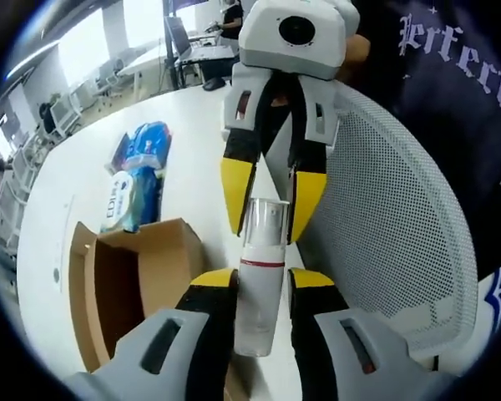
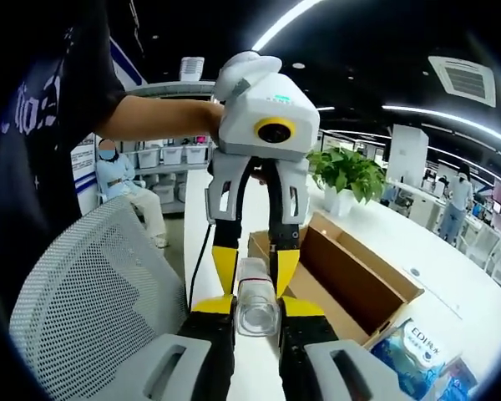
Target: Operate the shoe box by opening the lid, removing the specified soft item, and placing it in the target area until the item is outside and the box remains undamaged.
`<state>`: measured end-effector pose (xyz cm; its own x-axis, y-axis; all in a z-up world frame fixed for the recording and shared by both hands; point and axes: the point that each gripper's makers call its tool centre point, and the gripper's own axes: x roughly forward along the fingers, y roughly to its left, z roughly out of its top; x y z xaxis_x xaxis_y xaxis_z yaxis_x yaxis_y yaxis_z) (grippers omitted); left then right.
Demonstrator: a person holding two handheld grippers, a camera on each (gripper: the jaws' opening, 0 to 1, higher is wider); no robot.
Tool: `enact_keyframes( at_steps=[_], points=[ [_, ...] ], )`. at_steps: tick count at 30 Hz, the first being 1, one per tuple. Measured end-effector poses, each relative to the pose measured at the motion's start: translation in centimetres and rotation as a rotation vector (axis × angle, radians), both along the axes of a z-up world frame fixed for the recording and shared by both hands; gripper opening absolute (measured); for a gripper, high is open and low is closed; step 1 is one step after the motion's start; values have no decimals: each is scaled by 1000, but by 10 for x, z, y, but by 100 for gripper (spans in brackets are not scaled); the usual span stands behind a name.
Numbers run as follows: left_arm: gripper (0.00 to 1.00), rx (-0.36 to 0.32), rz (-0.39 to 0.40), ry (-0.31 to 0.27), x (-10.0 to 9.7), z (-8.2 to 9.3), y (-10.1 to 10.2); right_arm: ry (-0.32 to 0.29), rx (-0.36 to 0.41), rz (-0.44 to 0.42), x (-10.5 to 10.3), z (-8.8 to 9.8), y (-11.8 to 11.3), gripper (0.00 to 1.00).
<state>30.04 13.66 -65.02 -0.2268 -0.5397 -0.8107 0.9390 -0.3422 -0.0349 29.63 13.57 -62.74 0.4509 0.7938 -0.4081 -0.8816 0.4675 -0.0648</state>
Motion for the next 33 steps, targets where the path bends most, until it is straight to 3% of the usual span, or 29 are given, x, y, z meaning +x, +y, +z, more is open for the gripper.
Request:
enact_keyframes(
  at_steps=[13,19,25,33],
  points=[
    [40,-36,61,-15,6,0,5,7,-23,14,1,3,-2,14],
    [55,-93,134,-28,15,5,5,17,-29,24,3,8,-5,14],
    [63,-141,185,-24,18,9,3,21,-43,28,4,9,-9,14],
    [64,-142,215,-22,18,6,8,7,-53,47,5,15,-12,14]
  ],
)
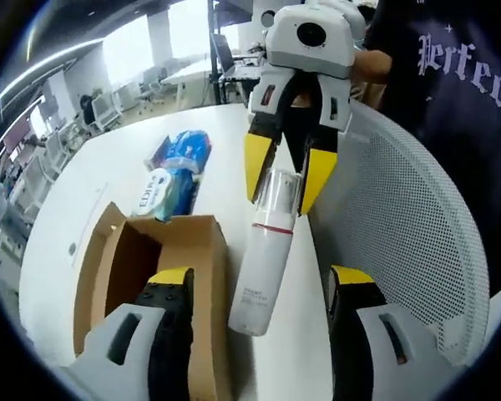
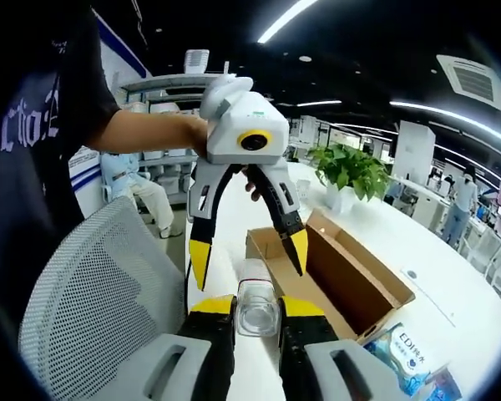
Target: Operate the shoe box by opening the lid, removing the specified soft item, and placing it in the target area until the item is outside and the box remains undamaged.
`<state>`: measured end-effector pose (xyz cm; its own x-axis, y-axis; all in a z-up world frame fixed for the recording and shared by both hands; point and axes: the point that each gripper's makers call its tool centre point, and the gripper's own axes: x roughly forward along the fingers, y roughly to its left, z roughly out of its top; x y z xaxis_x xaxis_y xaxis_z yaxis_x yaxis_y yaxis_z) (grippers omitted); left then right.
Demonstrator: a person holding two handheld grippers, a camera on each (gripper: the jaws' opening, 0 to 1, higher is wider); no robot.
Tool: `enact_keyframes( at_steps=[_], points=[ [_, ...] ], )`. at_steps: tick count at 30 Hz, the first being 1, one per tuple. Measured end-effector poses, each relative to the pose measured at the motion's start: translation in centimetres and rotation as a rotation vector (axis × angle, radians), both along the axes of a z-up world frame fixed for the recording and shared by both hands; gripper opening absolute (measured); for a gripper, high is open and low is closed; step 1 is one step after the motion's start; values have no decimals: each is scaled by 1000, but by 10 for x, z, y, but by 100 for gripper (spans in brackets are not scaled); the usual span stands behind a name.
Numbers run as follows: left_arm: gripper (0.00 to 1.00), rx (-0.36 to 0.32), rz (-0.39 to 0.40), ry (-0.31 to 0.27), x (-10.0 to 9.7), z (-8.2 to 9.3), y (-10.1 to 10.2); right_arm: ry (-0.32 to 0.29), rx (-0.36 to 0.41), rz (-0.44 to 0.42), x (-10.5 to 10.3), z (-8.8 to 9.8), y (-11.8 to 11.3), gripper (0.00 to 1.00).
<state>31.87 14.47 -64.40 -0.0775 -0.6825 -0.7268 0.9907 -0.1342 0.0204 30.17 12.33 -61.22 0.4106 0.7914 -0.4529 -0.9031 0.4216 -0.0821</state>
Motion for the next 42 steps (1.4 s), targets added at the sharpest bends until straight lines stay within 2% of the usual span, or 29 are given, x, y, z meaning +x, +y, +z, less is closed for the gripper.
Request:
enact_keyframes(
  at_steps=[3,7,19,23,27,29,33,42],
  points=[
    [59,-4,-1,-3,0,0,0,-10,-9,22,-1,2,0,14],
    [45,4,-8,0,-3,0,1,-13,-11,37,-2,4,-1,14],
    [23,13,-16,-25,-1,-2,1,-22,-5,63,-4,7,0,14],
    [22,18,-21,-32,0,-3,1,-22,-6,66,-4,6,0,14],
    [21,23,-39,-60,-1,-3,0,-12,3,61,-2,5,-2,15],
    [21,21,-48,-92,0,-2,-1,-17,5,56,-2,5,-3,15],
    [20,24,-59,-98,-1,-3,0,29,24,32,-1,1,-4,16],
    [19,15,-37,-83,-2,-4,-1,27,34,17,1,0,-5,17]
  ],
)
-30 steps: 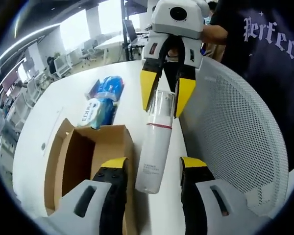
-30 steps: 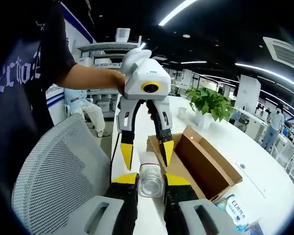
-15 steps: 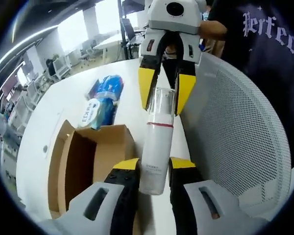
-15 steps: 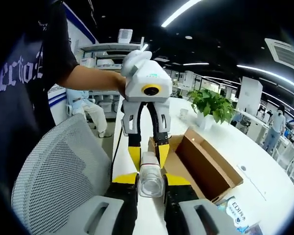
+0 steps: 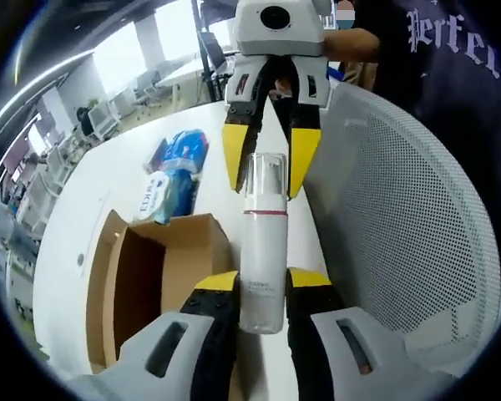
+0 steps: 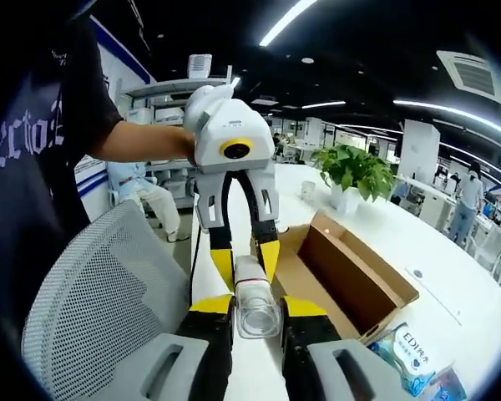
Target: Operate the shoe box by opening the lid, removing the specified soft item, and placing it in the target area until the item is outside and the box remains undamaged.
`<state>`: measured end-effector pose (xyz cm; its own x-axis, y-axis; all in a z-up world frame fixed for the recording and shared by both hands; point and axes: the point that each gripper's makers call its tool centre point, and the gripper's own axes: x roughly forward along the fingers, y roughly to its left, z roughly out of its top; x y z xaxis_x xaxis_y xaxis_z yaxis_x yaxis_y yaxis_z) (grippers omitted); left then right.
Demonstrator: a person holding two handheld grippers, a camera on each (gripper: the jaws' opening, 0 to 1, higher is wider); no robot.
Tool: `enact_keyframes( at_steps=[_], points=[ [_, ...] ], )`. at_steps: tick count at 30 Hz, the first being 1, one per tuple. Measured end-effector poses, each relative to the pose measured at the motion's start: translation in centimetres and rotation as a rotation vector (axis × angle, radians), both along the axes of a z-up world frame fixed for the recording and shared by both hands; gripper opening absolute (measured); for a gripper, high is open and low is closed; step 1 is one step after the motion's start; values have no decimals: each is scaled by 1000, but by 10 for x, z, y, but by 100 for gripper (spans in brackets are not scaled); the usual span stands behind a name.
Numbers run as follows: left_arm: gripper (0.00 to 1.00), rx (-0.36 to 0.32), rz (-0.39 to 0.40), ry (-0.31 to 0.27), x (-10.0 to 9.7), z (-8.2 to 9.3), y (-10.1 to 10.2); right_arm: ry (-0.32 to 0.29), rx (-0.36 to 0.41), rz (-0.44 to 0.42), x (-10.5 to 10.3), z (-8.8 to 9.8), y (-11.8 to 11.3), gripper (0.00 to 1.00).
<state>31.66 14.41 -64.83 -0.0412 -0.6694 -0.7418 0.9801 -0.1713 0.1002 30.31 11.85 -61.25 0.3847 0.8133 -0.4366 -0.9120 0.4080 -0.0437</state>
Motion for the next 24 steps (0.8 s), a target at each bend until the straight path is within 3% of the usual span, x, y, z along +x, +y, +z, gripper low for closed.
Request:
enact_keyframes(
  at_steps=[18,24],
  points=[
    [19,-26,43,-19,7,4,0,77,55,-84,6,-1,-9,23],
    [19,-24,62,-31,11,3,1,160,89,-135,6,-4,-14,30]
  ],
)
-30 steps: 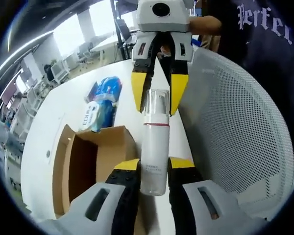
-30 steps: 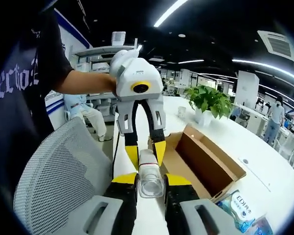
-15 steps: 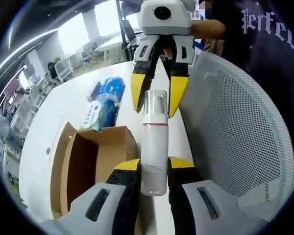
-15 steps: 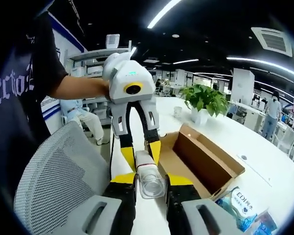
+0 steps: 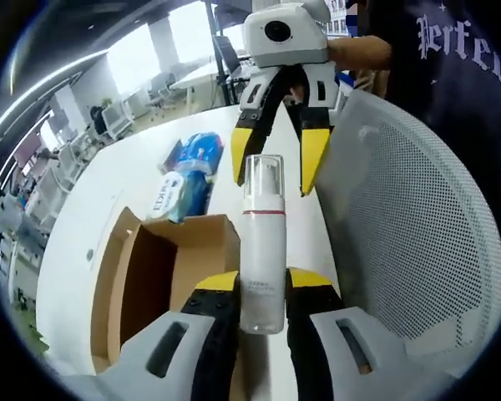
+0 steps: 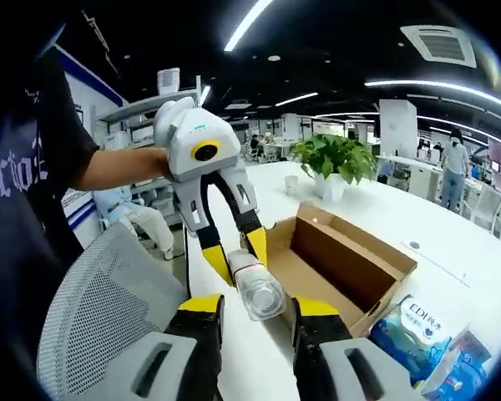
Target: Operate the shoe box by opening the lid, removing the specified soft item, and placing it in the target area until the item is outside and the box remains undamaged.
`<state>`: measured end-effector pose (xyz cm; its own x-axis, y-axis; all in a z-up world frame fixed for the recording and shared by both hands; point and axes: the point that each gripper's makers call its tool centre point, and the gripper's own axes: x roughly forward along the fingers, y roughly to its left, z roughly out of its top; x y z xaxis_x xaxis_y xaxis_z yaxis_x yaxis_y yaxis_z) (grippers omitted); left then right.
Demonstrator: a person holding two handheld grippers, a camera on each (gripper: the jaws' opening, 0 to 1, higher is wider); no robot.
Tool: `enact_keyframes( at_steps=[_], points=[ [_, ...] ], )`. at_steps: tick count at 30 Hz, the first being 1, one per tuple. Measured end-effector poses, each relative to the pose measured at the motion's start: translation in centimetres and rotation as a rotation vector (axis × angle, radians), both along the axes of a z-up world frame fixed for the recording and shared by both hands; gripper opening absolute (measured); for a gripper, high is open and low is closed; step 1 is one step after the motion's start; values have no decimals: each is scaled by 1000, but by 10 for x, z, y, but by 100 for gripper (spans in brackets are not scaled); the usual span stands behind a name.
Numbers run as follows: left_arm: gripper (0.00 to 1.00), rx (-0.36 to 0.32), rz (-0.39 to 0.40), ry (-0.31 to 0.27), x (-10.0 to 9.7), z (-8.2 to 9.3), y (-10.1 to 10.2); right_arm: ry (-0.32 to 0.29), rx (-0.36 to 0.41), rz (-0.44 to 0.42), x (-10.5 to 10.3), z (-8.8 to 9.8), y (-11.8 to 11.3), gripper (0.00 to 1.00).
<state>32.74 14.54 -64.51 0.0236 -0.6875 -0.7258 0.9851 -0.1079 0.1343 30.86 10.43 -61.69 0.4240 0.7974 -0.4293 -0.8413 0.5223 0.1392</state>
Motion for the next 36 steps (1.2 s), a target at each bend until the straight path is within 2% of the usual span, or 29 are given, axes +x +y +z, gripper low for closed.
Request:
enact_keyframes(
  at_steps=[4,6,10,13,29,33,36],
  points=[
    [19,2,3,-18,1,0,0,53,33,-34,0,-1,-1,30],
    [19,2,7,-31,2,0,1,112,75,-68,0,-1,-1,30],
    [19,1,13,-44,3,0,1,173,129,-109,2,-1,-1,31],
    [19,0,20,-50,4,-1,2,248,198,-141,3,2,0,32],
    [19,-2,48,-80,11,-2,1,386,306,-255,17,-1,-1,26],
    [19,-8,59,-97,14,-1,0,418,313,-270,17,-4,-2,25],
    [19,-10,60,-110,15,0,0,474,378,-305,19,-2,-2,22]
  ],
)
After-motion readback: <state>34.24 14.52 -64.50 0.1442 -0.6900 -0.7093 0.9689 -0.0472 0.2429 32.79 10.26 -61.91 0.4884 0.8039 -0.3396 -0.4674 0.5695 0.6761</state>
